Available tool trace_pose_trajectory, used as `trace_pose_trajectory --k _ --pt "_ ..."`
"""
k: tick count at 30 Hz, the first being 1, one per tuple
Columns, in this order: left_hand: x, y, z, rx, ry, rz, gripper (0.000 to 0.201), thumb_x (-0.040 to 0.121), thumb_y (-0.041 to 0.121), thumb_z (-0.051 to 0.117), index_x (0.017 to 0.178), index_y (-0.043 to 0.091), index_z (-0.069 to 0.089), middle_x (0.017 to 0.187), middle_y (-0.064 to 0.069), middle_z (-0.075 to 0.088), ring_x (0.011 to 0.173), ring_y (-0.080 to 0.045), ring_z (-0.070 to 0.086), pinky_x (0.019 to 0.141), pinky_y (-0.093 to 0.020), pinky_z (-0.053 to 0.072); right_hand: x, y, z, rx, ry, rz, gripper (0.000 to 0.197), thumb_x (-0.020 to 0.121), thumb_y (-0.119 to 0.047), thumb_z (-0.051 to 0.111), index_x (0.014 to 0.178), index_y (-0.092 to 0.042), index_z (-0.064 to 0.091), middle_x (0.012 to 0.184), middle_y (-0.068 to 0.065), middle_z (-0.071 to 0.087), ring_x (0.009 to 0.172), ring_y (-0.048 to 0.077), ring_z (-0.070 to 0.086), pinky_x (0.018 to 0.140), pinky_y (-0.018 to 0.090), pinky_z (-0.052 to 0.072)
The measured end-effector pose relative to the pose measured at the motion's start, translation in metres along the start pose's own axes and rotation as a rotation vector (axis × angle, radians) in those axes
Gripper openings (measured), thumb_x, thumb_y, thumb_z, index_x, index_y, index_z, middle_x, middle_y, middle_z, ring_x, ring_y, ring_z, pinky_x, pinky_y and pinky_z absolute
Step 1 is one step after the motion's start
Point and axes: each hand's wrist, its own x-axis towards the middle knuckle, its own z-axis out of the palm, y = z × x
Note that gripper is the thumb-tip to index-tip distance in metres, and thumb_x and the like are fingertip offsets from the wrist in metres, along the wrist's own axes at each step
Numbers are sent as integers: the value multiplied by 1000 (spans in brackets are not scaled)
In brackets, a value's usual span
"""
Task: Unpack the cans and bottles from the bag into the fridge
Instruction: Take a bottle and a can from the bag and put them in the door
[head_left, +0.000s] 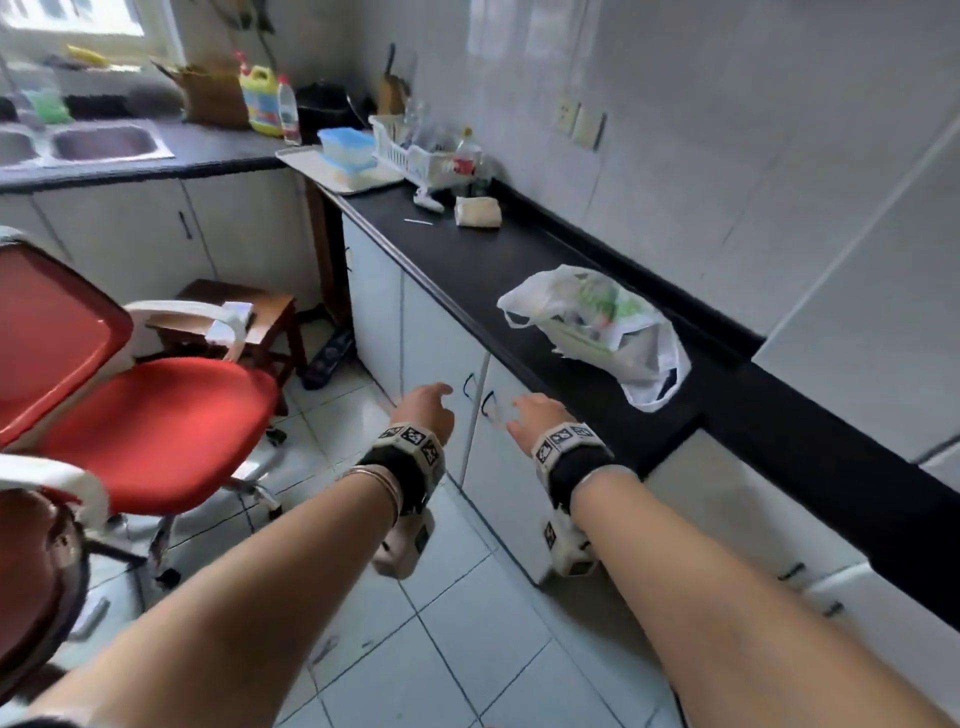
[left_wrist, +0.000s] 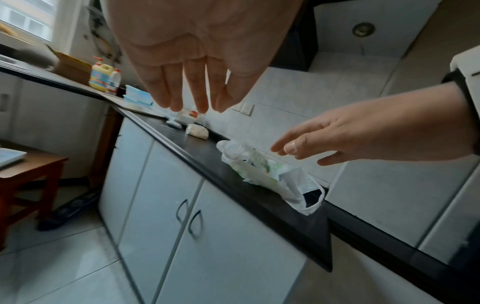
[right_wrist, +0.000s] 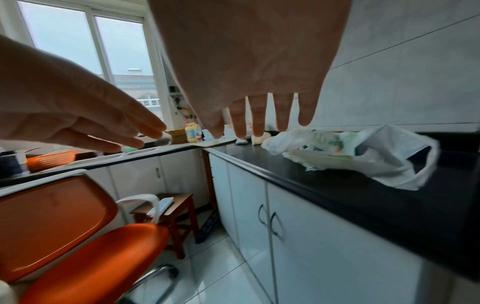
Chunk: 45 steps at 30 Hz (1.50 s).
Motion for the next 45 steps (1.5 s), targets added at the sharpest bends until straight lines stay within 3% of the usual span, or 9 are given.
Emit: trace_pose_trajectory --k 5,14,17,24,29,35,39,42,45 --pt "84 60 33 15 -43 127 44 89 7 47 131 20 53 139 -9 50 128 -27 47 105 -30 36 64 67 -21 45 36 109 44 95 -29 42 136 -15 45 140 10 44 127 30 43 104 39 38" --pt "230 155 90 15 -120 179 45 87 7 45 129 19 54 136 -6 53 123 -28 51 102 -32 41 196 178 -61 87 34 250 38 96 -30 41 130 -13 48 135 12 48 123 32 47 102 41 40" --pt "272 168 101 50 -131 191 44 87 8 46 128 22 53 133 -6 54 120 -27 53 98 -32 42 233 195 -67 97 21 280 38 96 -30 41 129 -14 50 134 12 49 122 32 48 101 41 41" --pt "378 182 124 120 -177 279 57 85 10 56 139 19 41 149 -3 34 136 -20 36 111 -28 29 310 215 -68 144 -4 344 50 97 -32 41 145 -20 33 141 11 43 128 30 45 105 40 39" --pt "456 187 145 169 -308 305 79 77 18 72 144 24 32 153 -6 20 139 -23 30 113 -33 31 352 232 -68 204 31 533 45 97 -28 41 141 -20 38 144 9 39 129 32 43 105 40 37" --pt "514 205 174 193 -468 400 95 70 24 80 146 27 25 152 -9 24 140 -21 27 114 -32 28 392 239 -66 313 22 687 50 96 -31 43 144 -24 32 147 12 33 128 34 43 104 40 38" --pt "531 214 185 204 -485 420 75 80 8 66 144 24 30 135 -10 47 125 -26 47 101 -31 38 407 233 -61 384 38 680 49 97 -31 44 144 -21 35 146 11 35 125 33 47 105 39 39" --pt "553 224 186 135 -392 395 40 85 3 52 121 19 57 116 -9 63 105 -26 58 86 -27 44 416 246 -65 381 83 646 53 92 -17 53 143 -16 37 149 7 32 131 25 43 108 33 34" --pt "577 238 177 62 -342 326 27 86 2 51 105 17 64 105 -6 68 84 -24 56 72 -22 39 424 263 -72 352 148 650 58 90 -15 58 143 -15 35 153 4 25 137 20 35 109 31 32"
